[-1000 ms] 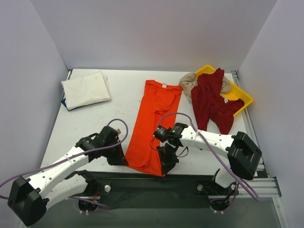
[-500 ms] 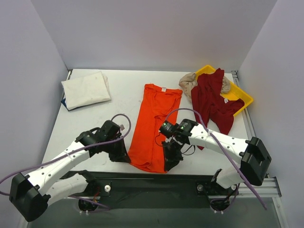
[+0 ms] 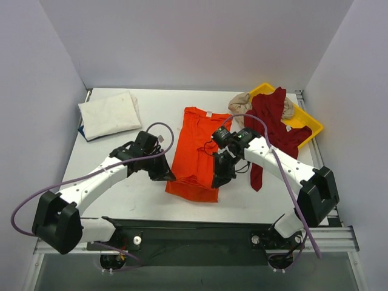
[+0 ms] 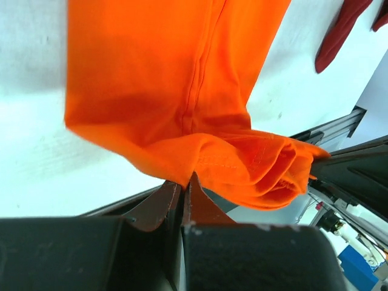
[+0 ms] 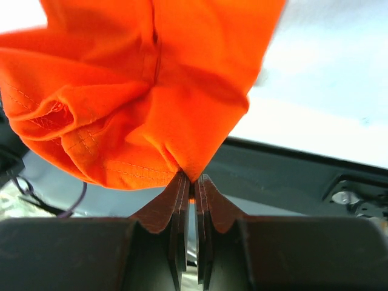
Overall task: Fold and stack the t-shirts
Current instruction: Fold the folded rectangular tshirt in 1/3 of the way
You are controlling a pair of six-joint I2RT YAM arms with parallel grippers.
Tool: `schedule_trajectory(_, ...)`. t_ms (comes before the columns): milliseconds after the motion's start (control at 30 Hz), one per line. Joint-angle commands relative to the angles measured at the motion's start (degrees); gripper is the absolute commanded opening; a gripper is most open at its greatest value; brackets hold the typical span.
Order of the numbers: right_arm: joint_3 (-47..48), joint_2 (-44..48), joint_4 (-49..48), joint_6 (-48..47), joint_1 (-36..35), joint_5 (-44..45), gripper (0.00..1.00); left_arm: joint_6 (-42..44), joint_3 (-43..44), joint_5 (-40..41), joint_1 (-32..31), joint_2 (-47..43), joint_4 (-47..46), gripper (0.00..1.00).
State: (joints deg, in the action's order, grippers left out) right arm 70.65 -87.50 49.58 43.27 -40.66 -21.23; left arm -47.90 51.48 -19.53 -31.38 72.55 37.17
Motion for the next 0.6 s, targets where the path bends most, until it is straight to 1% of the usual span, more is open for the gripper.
schedule_trajectory(0, 3.3, -2.0, 3.9, -2.9, 2.7, 3.4, 0.0, 1.7, 4.3, -2.3, 1.1, 3.5, -7.2, 0.0)
schedule_trajectory(100, 4.7, -4.0, 3.8, -4.4, 5.4, 5.1, 0.0, 3.7, 6.6, -2.0, 2.4, 7.6, -8.4, 0.0)
schedule_trajectory(233, 8.6, -7.1, 3.9, -6.7, 8.4, 7.4, 0.0, 6.2, 11.8, -4.2, 4.0, 13.8, -9.9, 0.0)
schedule_trajectory(400, 15.9, -12.6, 3.9, -8.9, 11.7, 8.3, 0.0, 6.9, 16.7, -6.5, 5.4, 21.6, -12.6, 0.0)
schedule_trajectory(467, 18.8, -14.3, 3.9, -9.9, 12.4, 8.5, 0.0, 7.6, 19.4, -6.8, 5.5, 23.5, -12.2, 0.0)
schedule_trajectory(567, 21.5, -18.0, 3.9, -11.4, 13.7, 8.5, 0.0, 7.9, 21.3, -6.2, 6.4, 26.0, -12.4, 0.0)
